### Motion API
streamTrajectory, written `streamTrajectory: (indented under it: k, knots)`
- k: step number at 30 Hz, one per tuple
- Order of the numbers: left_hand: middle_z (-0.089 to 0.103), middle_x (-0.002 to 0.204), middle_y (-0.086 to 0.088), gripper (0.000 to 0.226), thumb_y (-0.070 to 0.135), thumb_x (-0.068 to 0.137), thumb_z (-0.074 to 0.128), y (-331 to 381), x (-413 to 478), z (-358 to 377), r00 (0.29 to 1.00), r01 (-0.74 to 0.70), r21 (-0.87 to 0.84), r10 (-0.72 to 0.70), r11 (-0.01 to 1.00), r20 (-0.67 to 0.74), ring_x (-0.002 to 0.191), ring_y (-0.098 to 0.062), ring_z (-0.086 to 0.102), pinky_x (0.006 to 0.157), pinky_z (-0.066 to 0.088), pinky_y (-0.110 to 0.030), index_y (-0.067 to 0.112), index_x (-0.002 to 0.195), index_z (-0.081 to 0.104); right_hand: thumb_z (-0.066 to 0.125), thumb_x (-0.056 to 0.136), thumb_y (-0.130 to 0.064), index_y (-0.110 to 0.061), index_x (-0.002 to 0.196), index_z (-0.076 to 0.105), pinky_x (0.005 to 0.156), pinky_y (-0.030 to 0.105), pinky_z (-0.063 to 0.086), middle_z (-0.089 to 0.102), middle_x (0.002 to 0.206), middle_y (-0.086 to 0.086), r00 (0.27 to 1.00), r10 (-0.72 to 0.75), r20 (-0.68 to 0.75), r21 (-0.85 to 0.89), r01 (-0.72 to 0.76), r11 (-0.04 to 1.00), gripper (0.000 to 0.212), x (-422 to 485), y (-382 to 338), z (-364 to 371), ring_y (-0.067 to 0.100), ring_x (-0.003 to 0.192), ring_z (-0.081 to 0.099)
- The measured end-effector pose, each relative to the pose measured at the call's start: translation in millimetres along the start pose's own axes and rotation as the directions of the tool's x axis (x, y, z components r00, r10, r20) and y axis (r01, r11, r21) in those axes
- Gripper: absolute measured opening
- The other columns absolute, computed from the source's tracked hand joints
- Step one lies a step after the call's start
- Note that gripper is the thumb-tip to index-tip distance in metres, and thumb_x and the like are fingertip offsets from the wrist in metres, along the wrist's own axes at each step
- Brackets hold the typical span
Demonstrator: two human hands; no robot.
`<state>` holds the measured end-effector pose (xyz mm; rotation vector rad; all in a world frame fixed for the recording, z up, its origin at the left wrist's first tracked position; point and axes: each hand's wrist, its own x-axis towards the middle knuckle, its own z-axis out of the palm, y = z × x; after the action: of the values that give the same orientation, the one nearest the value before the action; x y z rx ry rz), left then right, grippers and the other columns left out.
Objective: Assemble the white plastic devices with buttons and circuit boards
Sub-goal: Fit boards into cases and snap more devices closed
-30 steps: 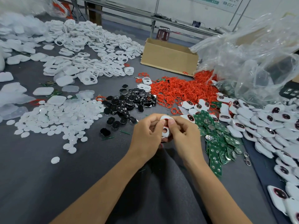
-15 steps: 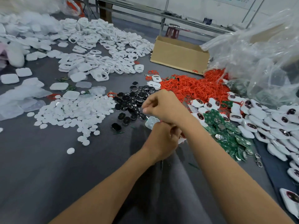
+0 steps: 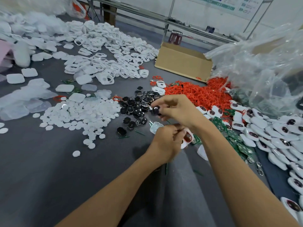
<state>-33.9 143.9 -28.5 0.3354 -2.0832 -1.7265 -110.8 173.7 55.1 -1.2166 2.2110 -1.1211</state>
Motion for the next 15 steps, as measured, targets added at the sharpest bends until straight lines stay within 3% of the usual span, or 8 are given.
streamTrajectory:
  k: [2,4,9,15]
  knots:
    - [0.07,0.088,-0.015,0.022,0.014,0.098,0.051,2,1,-3,0.999,0.041,-0.068,-0.043,0.997,-0.022,0.068,-0.03,0.064,0.054,0.053,-0.029,0.002,0.109,0.066,0.056,0.088,0.008,-0.01,0.098,0.071,0.071,0.029,0.055,0.061,0.08,0.011,0.994,-0.032,-0.104,0.158,0.048,0.986,0.026,-20,5,-8,0.014,0.069,0.063]
    - [0.07,0.087,-0.015,0.02,0.013,0.099,0.049,3,1,-7,0.998,0.062,-0.128,-0.065,0.99,-0.018,0.071,-0.039,0.065,0.049,0.05,-0.025,0.006,0.104,0.067,0.061,0.086,0.004,-0.015,0.094,0.073,0.077,0.032,0.054,0.068,0.082,0.002,0.962,-0.071,-0.266,0.188,0.124,0.974,0.024,-38,14,-15,0.014,0.076,0.064]
    - [0.069,0.075,0.002,0.021,0.012,0.098,0.05,7,2,-9,0.986,0.151,-0.261,-0.162,0.954,-0.023,0.046,-0.014,0.052,0.045,0.047,-0.025,0.009,0.096,0.07,0.064,0.084,0.001,-0.014,0.089,0.071,0.066,0.021,0.051,0.073,0.078,0.006,0.907,0.053,-0.418,0.413,0.138,0.9,0.018,-71,40,-24,0.017,0.068,0.063]
    - [0.069,0.075,0.003,0.018,0.006,0.094,0.055,12,1,-13,0.984,0.139,-0.377,-0.169,0.916,-0.049,0.06,-0.011,0.056,0.053,0.052,-0.028,0.006,0.101,0.071,0.063,0.082,0.008,-0.003,0.085,0.065,0.067,0.023,0.056,0.072,0.074,0.011,0.821,0.225,-0.525,0.612,0.18,0.77,0.011,-77,60,-12,0.018,0.062,0.067]
